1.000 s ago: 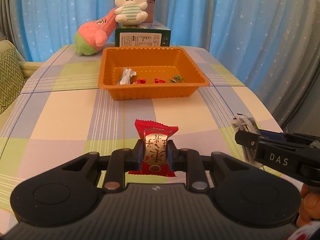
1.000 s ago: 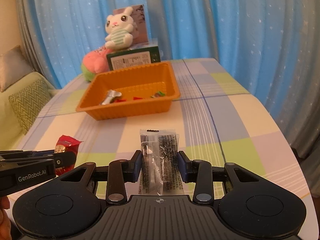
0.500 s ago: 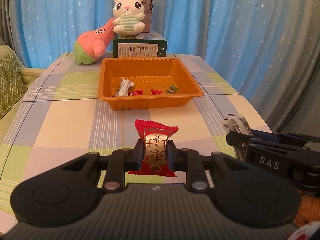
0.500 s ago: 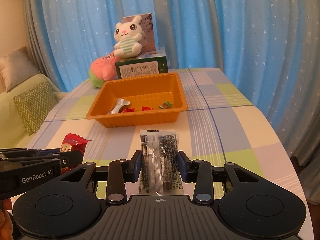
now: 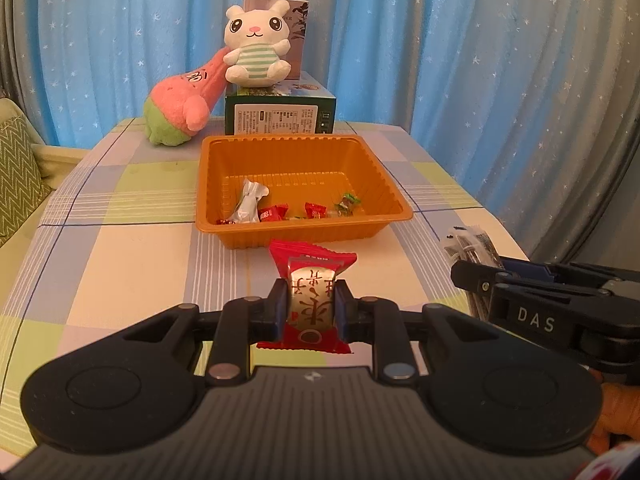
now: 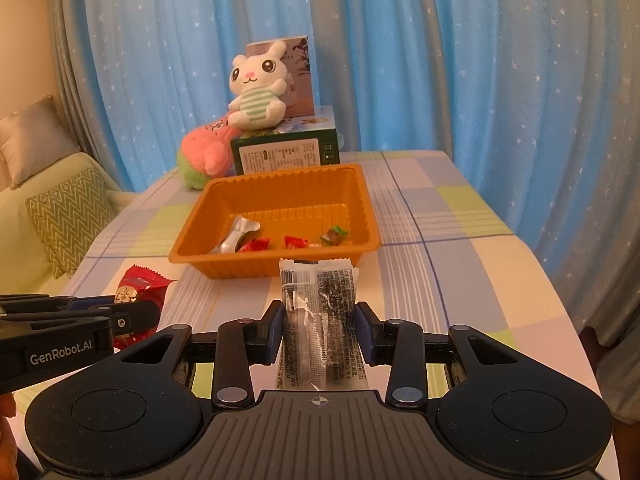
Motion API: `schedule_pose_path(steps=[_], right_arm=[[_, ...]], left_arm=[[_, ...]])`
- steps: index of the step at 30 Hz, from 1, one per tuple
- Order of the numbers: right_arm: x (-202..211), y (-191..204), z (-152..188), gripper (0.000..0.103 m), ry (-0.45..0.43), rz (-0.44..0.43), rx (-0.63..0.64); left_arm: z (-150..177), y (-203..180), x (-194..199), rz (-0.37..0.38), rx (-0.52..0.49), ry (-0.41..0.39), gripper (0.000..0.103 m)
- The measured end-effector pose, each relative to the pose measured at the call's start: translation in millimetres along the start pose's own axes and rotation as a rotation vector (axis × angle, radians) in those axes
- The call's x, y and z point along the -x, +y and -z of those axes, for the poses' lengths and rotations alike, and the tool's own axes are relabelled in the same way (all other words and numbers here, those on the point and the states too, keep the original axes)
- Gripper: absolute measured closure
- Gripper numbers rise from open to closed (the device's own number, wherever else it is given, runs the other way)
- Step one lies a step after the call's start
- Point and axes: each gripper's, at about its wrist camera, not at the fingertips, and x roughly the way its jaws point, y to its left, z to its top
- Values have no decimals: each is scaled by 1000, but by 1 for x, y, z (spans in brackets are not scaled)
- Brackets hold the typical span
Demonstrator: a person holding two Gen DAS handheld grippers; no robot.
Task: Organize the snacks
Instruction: 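Carry both packets over the orange tray and lower them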
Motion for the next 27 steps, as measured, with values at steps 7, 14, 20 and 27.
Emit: schedule_pose_path(steps=[7,14,20,27], right_arm=[[-17,1,-16,65,-6,-16,8],[-38,2,-31,65,7,-36,20],[-59,-5,-46,65,43,-57,-4],[-83,-10,-69,65,54,-70,4]], left_arm=[[-14,7,-12,-1,-1,-8,82],[-38,17,-24,7,-4,-25,82],[-60,26,-42,15,-5,-21,82],[-82,35,-67,22,-4,-8,82]])
